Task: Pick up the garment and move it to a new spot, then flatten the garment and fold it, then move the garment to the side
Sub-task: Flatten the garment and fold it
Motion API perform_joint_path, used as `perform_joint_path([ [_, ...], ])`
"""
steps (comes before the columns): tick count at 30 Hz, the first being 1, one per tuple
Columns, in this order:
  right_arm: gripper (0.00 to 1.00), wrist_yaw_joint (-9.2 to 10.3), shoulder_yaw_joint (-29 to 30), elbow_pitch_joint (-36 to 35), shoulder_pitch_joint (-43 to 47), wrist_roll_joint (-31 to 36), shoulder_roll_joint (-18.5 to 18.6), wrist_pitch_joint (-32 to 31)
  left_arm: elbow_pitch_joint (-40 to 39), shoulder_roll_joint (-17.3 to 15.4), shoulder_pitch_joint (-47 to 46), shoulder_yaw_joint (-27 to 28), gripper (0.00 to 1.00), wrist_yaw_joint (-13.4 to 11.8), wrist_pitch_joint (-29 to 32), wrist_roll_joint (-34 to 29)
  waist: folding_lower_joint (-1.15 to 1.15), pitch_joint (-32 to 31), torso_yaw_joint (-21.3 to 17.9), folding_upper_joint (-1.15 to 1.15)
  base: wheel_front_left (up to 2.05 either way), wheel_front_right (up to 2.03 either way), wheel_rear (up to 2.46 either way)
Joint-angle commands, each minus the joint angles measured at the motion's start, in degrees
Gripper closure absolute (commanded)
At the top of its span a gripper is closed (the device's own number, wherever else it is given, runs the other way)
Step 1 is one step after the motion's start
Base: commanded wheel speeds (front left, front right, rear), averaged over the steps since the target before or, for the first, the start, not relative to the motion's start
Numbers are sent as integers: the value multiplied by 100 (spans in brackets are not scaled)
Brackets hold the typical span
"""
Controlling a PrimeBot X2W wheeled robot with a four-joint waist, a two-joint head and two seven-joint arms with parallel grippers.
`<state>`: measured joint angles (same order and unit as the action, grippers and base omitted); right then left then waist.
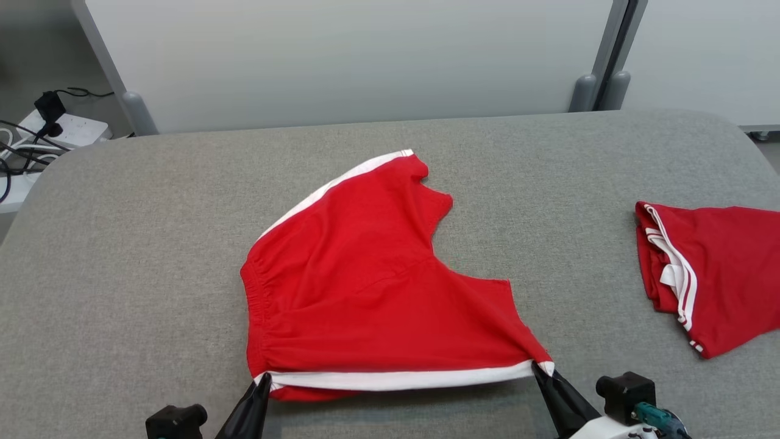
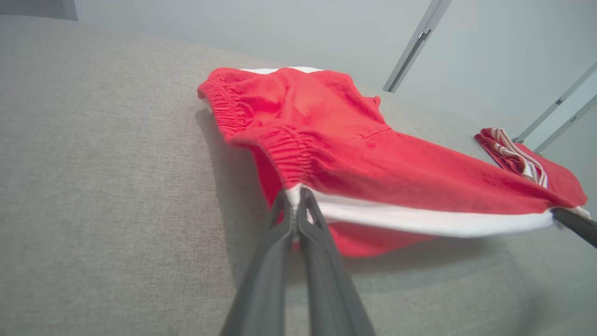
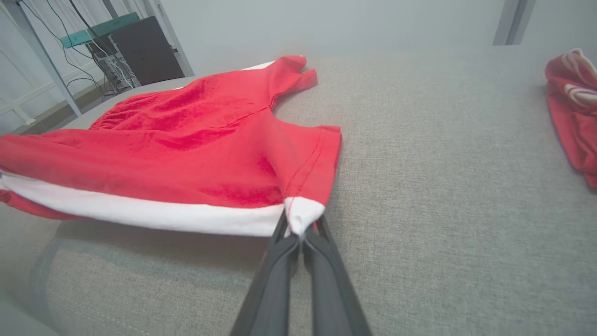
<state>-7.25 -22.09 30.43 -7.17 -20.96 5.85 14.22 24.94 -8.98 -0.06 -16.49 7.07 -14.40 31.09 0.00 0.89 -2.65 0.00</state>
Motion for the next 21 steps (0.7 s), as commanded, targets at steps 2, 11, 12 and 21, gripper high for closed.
perform_joint_path([
  [2,100,-24,-163,-247,45,-63,88,78,-172,-77,-24,248,100,42,-60,-97,0,-61,-42,0,0,0,0],
  [11,100,-24,-191,-626,412,-98,254,15,-398,20,302,376,100,42,-60,-257,0,-74,19,0,0,0,0],
  [12,100,-24,-162,-673,421,-95,268,5,-447,23,306,383,100,42,-60,-278,0,-63,34,0,0,0,0],
  [21,100,-24,252,-840,-295,163,344,-116,-1122,64,-125,475,100,42,-60,-369,0,312,267,0,0,0,0],
])
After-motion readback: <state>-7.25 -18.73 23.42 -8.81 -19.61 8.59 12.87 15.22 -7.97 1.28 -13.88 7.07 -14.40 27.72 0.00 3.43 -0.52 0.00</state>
